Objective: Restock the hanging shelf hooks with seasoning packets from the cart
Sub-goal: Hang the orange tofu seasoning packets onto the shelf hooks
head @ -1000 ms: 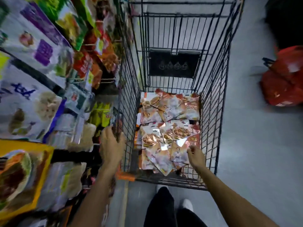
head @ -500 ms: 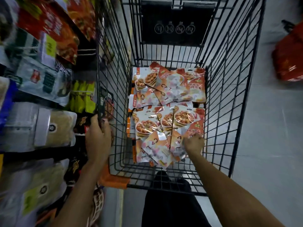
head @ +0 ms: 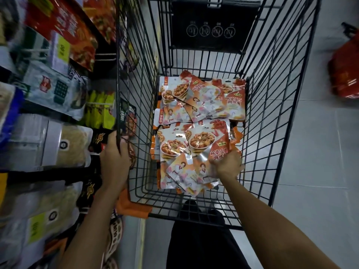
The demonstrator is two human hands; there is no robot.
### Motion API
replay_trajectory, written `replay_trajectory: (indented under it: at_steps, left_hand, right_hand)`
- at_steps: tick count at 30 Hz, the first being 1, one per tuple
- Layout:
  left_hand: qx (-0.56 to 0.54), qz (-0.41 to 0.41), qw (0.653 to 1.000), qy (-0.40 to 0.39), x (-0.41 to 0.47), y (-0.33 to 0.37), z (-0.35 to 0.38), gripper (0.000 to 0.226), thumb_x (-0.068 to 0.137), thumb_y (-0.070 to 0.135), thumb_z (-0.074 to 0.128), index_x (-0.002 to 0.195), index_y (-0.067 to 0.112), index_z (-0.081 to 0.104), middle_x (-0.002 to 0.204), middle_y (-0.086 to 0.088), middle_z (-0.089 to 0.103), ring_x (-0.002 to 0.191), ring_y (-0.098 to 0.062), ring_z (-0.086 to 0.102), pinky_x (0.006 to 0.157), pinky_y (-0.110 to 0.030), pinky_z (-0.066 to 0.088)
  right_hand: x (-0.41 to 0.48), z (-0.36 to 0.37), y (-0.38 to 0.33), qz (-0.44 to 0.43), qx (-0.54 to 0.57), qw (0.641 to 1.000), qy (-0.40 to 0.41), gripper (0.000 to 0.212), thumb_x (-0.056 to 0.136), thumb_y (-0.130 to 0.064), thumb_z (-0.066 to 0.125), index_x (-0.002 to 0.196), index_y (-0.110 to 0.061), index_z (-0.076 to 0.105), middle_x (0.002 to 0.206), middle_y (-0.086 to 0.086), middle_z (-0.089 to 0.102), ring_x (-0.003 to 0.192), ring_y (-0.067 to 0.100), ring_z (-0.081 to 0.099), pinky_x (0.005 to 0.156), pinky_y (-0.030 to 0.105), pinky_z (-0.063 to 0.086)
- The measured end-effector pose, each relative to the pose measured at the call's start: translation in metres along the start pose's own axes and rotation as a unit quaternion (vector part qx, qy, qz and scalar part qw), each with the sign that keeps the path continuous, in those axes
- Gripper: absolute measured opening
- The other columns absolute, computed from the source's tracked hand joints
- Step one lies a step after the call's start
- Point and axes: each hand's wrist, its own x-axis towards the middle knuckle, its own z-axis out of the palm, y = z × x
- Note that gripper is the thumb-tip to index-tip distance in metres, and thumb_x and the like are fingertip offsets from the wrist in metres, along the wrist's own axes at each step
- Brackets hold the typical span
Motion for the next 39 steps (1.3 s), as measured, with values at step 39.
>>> replay_trajectory:
  at_steps: [39]
  left_hand:
    - [-0.256,-0.331,0.876,-0.24,0.008,0.006,0.048,0.088,0.041,0.059,0.082,0.116,0.017,0.061,0.113,-0.004,0.067,0.1,-0.026,0.064,0.054,-0.028,0.05]
  right_hand:
    - [0.018,-0.011,-0.009,-0.019,-0.023,1.0,-0.007,0.076,0.066,-0.039,0.084,0.125,-0.01,0.047,0.126,0.011,0.056,0.123,0.031,0.048,0.1,0.047,0.039]
